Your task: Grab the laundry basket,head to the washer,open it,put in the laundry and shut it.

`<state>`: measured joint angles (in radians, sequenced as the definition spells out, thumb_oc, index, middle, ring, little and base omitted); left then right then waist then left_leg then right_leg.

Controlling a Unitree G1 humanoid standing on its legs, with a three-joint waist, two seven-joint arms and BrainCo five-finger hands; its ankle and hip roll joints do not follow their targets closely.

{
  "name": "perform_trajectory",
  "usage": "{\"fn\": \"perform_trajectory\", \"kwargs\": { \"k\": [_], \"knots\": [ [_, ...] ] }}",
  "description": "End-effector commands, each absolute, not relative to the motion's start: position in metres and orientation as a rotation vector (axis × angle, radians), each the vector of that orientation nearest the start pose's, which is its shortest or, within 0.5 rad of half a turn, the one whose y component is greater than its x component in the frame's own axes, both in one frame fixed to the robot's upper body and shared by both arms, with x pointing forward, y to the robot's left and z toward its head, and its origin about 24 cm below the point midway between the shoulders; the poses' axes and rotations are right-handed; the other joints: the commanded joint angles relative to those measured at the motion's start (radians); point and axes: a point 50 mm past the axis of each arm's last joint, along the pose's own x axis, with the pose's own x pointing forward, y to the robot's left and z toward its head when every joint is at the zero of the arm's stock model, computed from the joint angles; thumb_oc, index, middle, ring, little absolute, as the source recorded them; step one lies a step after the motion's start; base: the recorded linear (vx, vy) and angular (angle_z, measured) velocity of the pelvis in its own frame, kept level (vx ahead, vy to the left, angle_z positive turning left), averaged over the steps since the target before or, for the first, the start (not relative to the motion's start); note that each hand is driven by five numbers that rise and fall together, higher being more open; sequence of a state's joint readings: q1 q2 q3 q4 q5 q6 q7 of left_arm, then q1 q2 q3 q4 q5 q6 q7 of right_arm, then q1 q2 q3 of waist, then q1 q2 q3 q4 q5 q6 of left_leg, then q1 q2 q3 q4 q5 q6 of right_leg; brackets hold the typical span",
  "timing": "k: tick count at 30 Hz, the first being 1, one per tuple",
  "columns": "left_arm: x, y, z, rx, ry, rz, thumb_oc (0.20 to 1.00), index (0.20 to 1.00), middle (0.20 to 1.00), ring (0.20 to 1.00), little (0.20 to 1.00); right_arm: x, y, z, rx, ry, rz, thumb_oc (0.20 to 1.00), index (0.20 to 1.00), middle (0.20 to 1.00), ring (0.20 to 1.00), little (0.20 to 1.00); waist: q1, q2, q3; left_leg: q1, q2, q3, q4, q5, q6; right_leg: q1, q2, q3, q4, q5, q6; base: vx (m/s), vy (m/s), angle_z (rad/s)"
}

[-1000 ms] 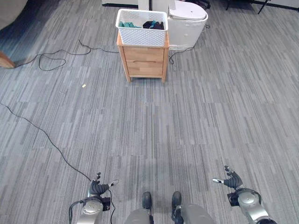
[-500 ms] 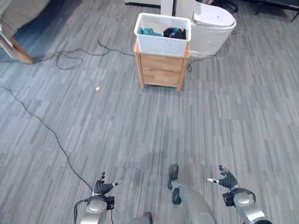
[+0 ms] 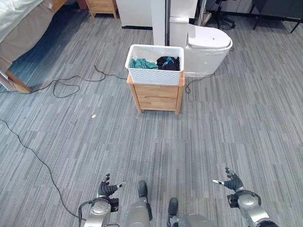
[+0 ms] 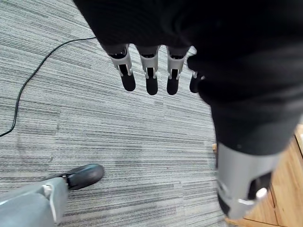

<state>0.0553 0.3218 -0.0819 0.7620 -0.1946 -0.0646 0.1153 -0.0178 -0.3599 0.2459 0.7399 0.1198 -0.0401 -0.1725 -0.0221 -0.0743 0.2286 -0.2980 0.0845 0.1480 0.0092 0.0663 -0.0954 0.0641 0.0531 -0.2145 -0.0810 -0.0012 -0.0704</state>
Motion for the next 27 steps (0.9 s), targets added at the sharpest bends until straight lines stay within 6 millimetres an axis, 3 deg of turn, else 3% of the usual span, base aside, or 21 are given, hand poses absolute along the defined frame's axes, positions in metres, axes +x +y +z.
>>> {"fn": "perform_trajectory", "kwargs": {
  "k": [1, 6, 10, 11, 12, 15, 20, 21, 24, 25, 27],
  "knots": [
    [0.162, 0.267, -0.099, 0.225, 0.709, 0.278, 1.0, 1.0, 1.0, 1.0, 1.0, 0.195, -0.249, -0.086, -0.409, 0.633, -0.153, 1.0, 1.0, 1.0, 1.0, 1.0, 0.06, 0.0, 0.002, -0.015, -0.015, 0.005, -0.083, 0.033, 0.006, 0.042, -0.055, 0.033, 0.081, -0.209, 0.133, 0.38, 0.13, -0.01],
    [0.155, 0.278, -0.1, 0.263, 0.741, 0.294, 1.0, 1.0, 1.0, 1.0, 1.0, 0.189, -0.244, -0.093, -0.403, 0.663, -0.132, 1.0, 1.0, 1.0, 1.0, 1.0, 0.077, -0.011, -0.035, 0.006, -0.013, -0.024, -0.021, 0.061, 0.022, 0.12, -0.085, 0.097, 0.091, -0.24, 0.153, 0.48, 0.244, -0.34],
    [0.16, 0.283, -0.097, 0.298, 0.738, 0.282, 1.0, 1.0, 1.0, 1.0, 1.0, 0.19, -0.233, -0.096, -0.342, 0.67, -0.125, 1.0, 1.0, 1.0, 1.0, 1.0, 0.076, -0.05, -0.061, -0.004, -0.038, -0.023, 0.119, -0.012, 0.056, 0.093, -0.143, 0.128, 0.196, -0.228, 0.195, 0.37, 0.251, -0.29],
    [0.165, 0.288, -0.092, 0.322, 0.727, 0.278, 1.0, 1.0, 1.0, 1.0, 1.0, 0.195, -0.226, -0.094, -0.331, 0.653, -0.105, 1.0, 1.0, 1.0, 1.0, 1.0, 0.063, -0.059, -0.053, 0.018, -0.051, -0.019, 0.132, -0.054, 0.082, 0.032, -0.163, 0.149, 0.34, -0.173, 0.213, 0.36, 0.312, -0.19],
    [0.169, 0.29, -0.089, 0.334, 0.712, 0.278, 1.0, 1.0, 1.0, 1.0, 1.0, 0.199, -0.222, -0.092, -0.322, 0.636, -0.096, 1.0, 1.0, 1.0, 1.0, 1.0, 0.056, -0.06, -0.047, 0.03, -0.055, -0.012, 0.133, -0.071, 0.093, -0.007, -0.167, 0.157, 0.4, -0.141, 0.22, 0.31, 0.299, -0.15],
    [0.172, 0.293, -0.085, 0.352, 0.698, 0.278, 1.0, 1.0, 1.0, 1.0, 1.0, 0.205, -0.217, -0.089, -0.309, 0.612, -0.08, 1.0, 1.0, 1.0, 1.0, 1.0, 0.044, -0.055, -0.038, 0.072, -0.052, 0.001, 0.123, -0.1, 0.109, -0.086, -0.175, 0.145, 0.476, -0.086, 0.22, 0.15, 0.119, -0.09],
    [0.173, 0.293, -0.085, 0.347, 0.7, 0.28, 1.0, 1.0, 1.0, 1.0, 1.0, 0.213, -0.217, -0.082, -0.325, 0.579, -0.063, 1.0, 1.0, 1.0, 1.0, 1.0, 0.007, -0.035, 0.008, 0.185, -0.054, 0.005, 0.085, -0.149, 0.117, -0.248, -0.139, 0.066, 0.365, -0.096, 0.2, 0.27, 0.106, -0.21],
    [0.172, 0.291, -0.089, 0.341, 0.717, 0.284, 1.0, 1.0, 1.0, 1.0, 1.0, 0.213, -0.217, -0.082, -0.32, 0.578, -0.063, 1.0, 1.0, 1.0, 1.0, 1.0, -0.01, -0.041, 0.025, 0.219, -0.071, -0.004, 0.072, -0.166, 0.115, -0.283, -0.12, 0.063, 0.25, -0.071, 0.211, 0.26, 0.019, -0.31],
    [0.172, 0.29, -0.09, 0.334, 0.724, 0.286, 1.0, 1.0, 1.0, 1.0, 1.0, 0.212, -0.217, -0.082, -0.318, 0.58, -0.062, 1.0, 1.0, 1.0, 1.0, 1.0, -0.018, -0.044, 0.027, 0.228, -0.078, -0.01, 0.068, -0.17, 0.113, -0.296, -0.112, 0.068, 0.202, -0.056, 0.216, 0.22, -0.05, -0.07],
    [0.172, 0.288, -0.094, 0.325, 0.741, 0.293, 1.0, 1.0, 1.0, 1.0, 1.0, 0.21, -0.217, -0.085, -0.321, 0.6, -0.063, 1.0, 1.0, 1.0, 1.0, 1.0, -0.023, -0.054, 0.032, 0.247, -0.099, -0.028, 0.074, -0.193, 0.107, -0.314, -0.115, 0.059, 0.122, -0.025, 0.228, 0.25, -0.118, 0.33],
    [0.172, 0.287, -0.095, 0.322, 0.74, 0.292, 1.0, 1.0, 1.0, 1.0, 1.0, 0.208, -0.217, -0.087, -0.321, 0.606, -0.063, 1.0, 1.0, 1.0, 1.0, 1.0, -0.025, -0.056, 0.031, 0.25, -0.11, -0.038, 0.094, -0.215, 0.106, -0.3, -0.117, 0.073, 0.113, -0.015, 0.222, 0.28, -0.125, 0.43]
  ]
}}
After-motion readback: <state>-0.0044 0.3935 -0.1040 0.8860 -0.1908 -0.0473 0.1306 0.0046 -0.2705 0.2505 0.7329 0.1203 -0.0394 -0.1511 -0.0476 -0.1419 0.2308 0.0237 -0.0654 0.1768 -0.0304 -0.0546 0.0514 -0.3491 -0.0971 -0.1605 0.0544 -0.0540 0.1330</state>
